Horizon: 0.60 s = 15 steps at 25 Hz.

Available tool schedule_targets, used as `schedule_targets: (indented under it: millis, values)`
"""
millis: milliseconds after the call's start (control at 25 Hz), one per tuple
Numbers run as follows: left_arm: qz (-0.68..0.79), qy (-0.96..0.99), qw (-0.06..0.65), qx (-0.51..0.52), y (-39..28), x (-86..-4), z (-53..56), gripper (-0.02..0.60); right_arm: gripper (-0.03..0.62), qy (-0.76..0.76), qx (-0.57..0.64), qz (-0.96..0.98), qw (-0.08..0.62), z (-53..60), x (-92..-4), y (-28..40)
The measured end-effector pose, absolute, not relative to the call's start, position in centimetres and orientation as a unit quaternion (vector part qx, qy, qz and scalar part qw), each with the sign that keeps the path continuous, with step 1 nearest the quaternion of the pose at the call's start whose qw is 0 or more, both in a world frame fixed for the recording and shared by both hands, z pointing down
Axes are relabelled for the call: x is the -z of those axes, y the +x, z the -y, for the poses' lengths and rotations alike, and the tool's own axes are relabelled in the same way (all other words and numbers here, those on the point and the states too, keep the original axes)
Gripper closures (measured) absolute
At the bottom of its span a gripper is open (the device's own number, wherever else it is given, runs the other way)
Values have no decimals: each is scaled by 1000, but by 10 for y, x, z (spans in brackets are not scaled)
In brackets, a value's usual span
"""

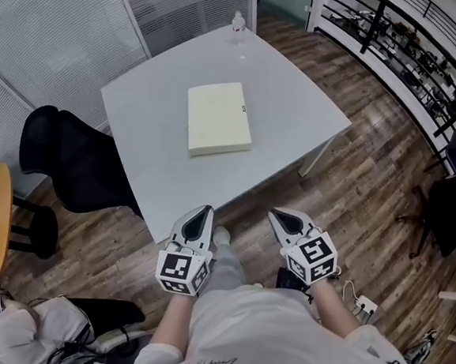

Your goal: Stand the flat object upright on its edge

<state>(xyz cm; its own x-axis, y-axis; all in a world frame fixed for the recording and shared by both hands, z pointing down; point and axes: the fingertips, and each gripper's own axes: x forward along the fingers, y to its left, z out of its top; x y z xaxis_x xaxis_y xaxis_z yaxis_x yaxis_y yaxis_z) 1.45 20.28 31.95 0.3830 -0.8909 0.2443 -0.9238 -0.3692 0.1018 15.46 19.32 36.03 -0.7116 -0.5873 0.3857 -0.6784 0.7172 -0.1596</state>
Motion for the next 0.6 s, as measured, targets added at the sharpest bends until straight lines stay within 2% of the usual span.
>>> schedule_targets:
  millis: [600]
  values:
    - [502,855,105,-74,-43,-310,-64,569,569,368,-152,905,148,-65,-352,84]
